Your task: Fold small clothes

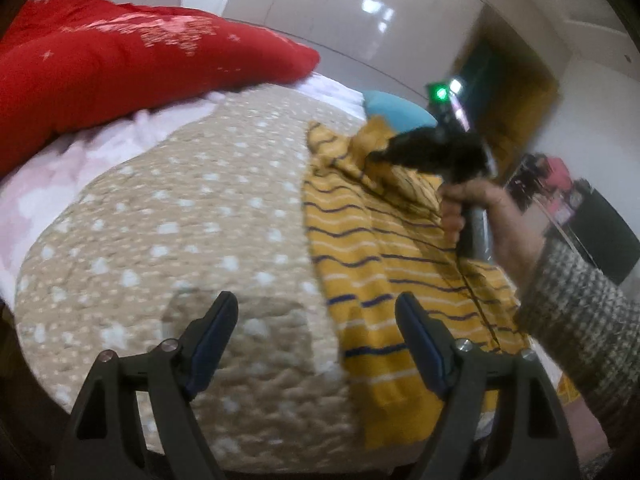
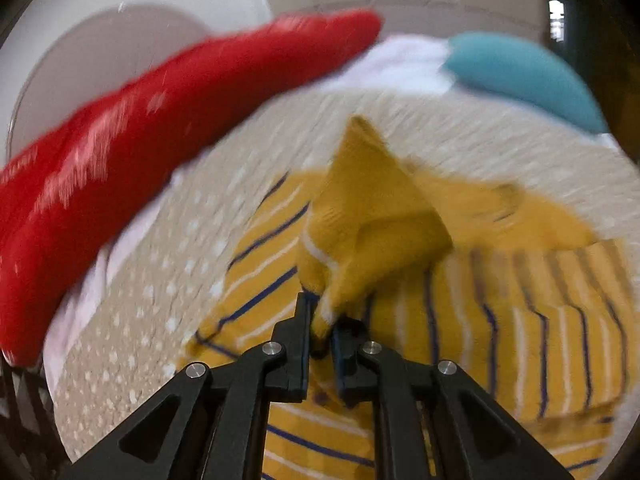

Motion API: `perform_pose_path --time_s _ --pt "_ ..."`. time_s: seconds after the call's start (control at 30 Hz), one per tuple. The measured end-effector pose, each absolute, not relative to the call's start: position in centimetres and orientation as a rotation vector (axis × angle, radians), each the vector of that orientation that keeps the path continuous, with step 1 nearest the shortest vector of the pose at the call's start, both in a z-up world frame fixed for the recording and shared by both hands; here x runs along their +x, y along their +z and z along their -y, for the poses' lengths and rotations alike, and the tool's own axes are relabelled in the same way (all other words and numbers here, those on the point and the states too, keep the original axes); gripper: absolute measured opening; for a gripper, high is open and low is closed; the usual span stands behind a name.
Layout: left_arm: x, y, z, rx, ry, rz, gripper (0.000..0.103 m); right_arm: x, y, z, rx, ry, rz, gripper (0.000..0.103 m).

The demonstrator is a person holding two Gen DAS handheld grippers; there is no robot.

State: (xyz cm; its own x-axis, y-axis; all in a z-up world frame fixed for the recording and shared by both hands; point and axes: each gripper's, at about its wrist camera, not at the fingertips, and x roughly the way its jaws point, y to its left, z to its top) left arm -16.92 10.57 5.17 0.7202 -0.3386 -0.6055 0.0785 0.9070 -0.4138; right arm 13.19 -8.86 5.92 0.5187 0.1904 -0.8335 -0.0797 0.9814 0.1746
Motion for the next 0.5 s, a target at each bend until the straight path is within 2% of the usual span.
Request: perform_pose_path --time_s 0.03,0.07,0.13,0.17,0.33,0.5 --pt "-17.0 5.0 -11.0 -0.381 -0.231 -0.735 0.080 13.4 5.1 7.9 0.106 0.190 -1.034 0.014" --pt "-17.1 4.8 -11.4 -0.386 -0.226 -0.735 0.080 13.3 4.5 6.9 0.100 0.225 -1.056 0.026" --pt "-17.1 4.5 -11.9 -0.396 -0.216 -0.737 0.080 12.4 4.0 6.1 0.096 0.290 -1.068 0.041" --pt "-17.0 4.4 -12.1 -0.405 -0.213 -0.739 0.080 11.8 4.2 5.9 0.092 0.308 -1.062 0.044" --pt "-17.0 4.3 -12.5 -0.422 -0.211 -0.741 0.080 9.8 6.3 8.1 0.113 0.279 -1.017 0.045" --pt "-17.1 4.4 -12.4 -0.413 -0.206 -0.746 0.084 6.1 8.1 14.6 0.120 0.148 -1.009 0.055"
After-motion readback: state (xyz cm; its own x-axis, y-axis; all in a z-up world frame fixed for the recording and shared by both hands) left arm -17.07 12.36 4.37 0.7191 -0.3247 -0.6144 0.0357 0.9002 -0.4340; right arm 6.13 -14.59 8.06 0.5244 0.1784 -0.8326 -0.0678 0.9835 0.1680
